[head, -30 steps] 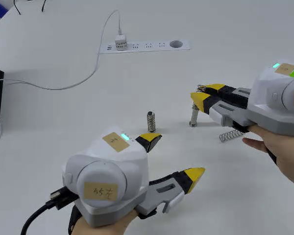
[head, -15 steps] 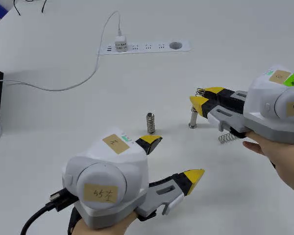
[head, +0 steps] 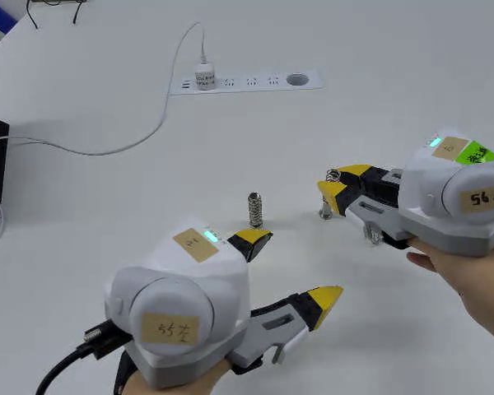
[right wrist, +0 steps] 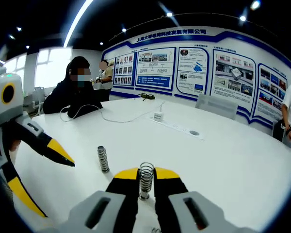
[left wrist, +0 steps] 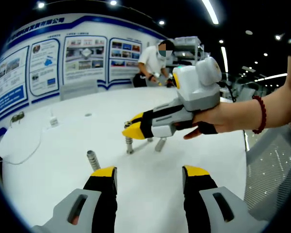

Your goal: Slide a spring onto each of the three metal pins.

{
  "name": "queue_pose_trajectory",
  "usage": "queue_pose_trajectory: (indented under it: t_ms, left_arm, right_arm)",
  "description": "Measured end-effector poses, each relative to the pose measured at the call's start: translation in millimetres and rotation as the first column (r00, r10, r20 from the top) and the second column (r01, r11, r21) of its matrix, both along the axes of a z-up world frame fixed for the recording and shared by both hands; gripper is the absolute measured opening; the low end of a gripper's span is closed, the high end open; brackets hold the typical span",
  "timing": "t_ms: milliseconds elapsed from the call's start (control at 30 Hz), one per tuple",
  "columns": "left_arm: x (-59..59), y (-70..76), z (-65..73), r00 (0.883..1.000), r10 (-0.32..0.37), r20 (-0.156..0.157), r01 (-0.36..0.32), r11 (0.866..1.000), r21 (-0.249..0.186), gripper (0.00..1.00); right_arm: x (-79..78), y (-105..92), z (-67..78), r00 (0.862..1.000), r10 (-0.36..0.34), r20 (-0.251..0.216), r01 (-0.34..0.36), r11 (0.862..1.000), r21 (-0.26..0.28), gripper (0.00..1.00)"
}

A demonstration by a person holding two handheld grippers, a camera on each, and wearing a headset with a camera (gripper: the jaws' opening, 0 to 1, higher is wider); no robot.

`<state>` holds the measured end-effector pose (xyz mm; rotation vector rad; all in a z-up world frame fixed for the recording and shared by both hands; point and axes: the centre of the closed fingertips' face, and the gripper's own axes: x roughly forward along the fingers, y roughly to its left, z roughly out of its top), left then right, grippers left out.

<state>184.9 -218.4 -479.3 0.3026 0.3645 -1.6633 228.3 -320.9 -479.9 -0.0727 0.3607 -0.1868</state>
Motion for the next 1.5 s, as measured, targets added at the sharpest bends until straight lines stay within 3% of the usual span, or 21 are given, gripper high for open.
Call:
queue_pose_trajectory:
  t_ms: [1500]
  left_arm:
    - [1.6,0.3,0.8,1.0,0.001,0.001,-0.001,1.0,-0.004,0.54]
  right_arm:
    - [-6.3,4.9,-32.5,0.995,-0.052,-0.084,0.062,0.991,0.118,0.15]
